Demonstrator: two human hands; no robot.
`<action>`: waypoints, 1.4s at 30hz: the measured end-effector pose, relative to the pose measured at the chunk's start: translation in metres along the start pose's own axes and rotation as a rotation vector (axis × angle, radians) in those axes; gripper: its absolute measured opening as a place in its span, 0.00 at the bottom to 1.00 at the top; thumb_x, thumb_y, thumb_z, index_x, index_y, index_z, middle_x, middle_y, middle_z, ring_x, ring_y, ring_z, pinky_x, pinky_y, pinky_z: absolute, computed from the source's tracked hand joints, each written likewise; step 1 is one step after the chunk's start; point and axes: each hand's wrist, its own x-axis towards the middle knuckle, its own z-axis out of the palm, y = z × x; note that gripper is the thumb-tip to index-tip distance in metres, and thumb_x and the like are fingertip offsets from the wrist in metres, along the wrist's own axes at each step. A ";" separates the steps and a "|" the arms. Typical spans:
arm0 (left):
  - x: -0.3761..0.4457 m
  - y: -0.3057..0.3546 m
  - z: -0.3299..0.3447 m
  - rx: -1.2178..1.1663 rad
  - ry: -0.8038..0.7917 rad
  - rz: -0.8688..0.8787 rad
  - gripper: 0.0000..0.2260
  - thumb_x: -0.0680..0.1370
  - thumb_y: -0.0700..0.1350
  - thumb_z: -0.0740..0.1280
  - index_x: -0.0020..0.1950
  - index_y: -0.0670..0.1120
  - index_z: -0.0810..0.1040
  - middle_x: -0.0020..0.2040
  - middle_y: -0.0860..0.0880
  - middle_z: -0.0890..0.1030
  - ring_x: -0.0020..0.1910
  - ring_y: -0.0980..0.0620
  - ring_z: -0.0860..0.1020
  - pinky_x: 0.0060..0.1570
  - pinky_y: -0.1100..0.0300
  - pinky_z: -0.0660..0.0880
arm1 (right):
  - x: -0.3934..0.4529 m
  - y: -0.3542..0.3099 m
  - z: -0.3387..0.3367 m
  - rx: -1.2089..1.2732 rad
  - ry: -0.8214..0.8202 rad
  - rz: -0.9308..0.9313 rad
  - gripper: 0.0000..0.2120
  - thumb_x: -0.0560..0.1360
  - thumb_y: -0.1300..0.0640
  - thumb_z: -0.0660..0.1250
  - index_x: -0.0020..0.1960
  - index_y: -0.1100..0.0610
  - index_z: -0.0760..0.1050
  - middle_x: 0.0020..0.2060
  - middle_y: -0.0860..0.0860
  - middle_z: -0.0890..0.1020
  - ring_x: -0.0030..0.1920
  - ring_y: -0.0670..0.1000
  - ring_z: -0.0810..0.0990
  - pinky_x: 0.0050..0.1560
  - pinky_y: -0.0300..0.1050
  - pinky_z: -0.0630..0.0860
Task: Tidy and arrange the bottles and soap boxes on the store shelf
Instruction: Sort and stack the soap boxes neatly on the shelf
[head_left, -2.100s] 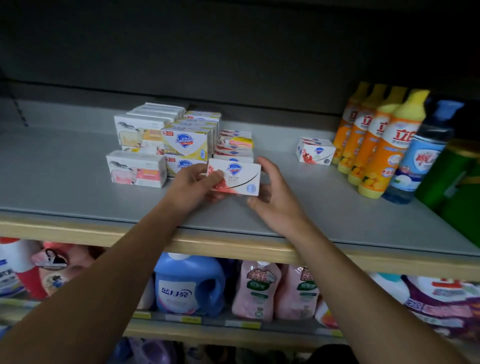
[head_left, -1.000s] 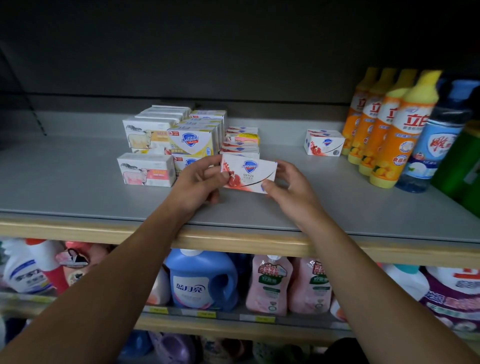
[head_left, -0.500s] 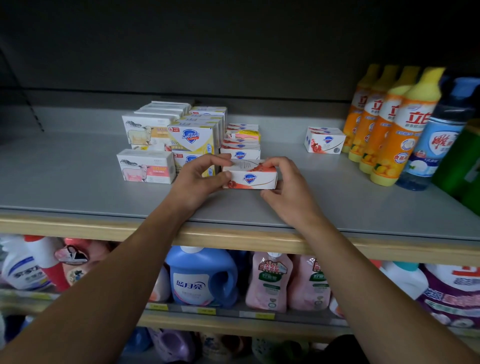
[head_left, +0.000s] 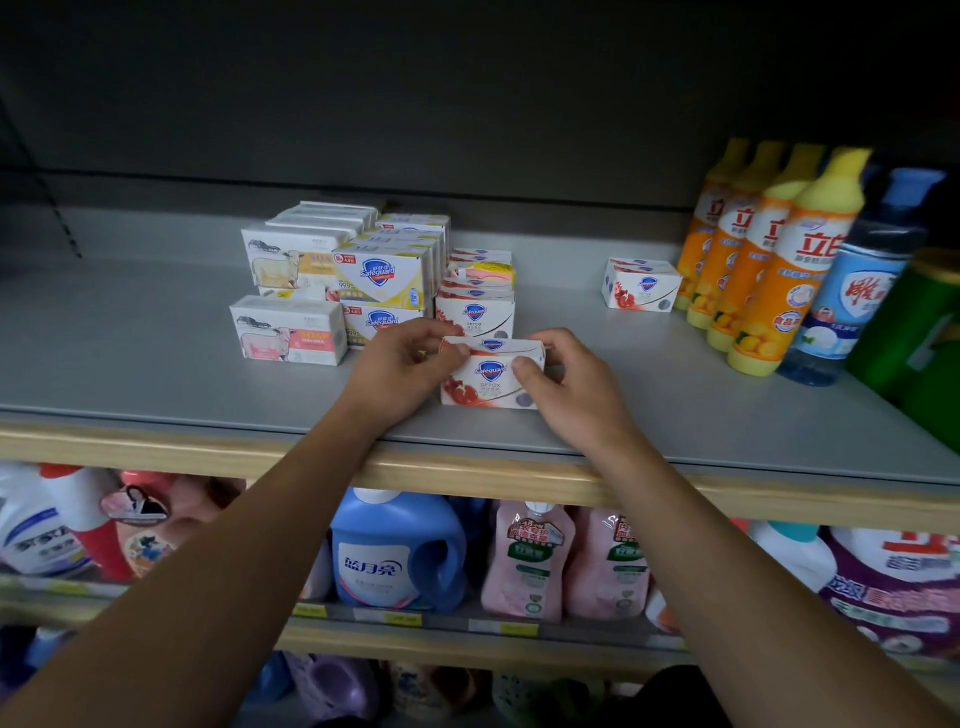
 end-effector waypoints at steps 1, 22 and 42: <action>0.000 0.001 0.000 0.021 -0.002 0.000 0.07 0.75 0.45 0.72 0.53 0.50 0.82 0.46 0.46 0.84 0.41 0.60 0.78 0.48 0.62 0.76 | 0.000 0.000 -0.001 -0.028 -0.005 0.000 0.13 0.78 0.49 0.67 0.61 0.48 0.73 0.52 0.44 0.83 0.44 0.40 0.83 0.47 0.41 0.80; 0.070 0.060 0.132 0.798 -0.094 0.479 0.19 0.76 0.51 0.70 0.65 0.49 0.77 0.61 0.48 0.79 0.61 0.45 0.71 0.61 0.56 0.65 | -0.016 0.077 -0.153 -0.915 -0.132 0.190 0.27 0.79 0.37 0.50 0.73 0.49 0.65 0.71 0.50 0.69 0.70 0.56 0.66 0.70 0.52 0.62; 0.194 0.015 0.277 0.902 0.000 0.286 0.19 0.80 0.54 0.63 0.70 0.54 0.73 0.69 0.45 0.72 0.68 0.46 0.69 0.65 0.52 0.68 | -0.019 0.081 -0.151 -0.820 -0.049 0.132 0.26 0.78 0.38 0.51 0.71 0.50 0.66 0.68 0.49 0.69 0.67 0.55 0.65 0.69 0.54 0.58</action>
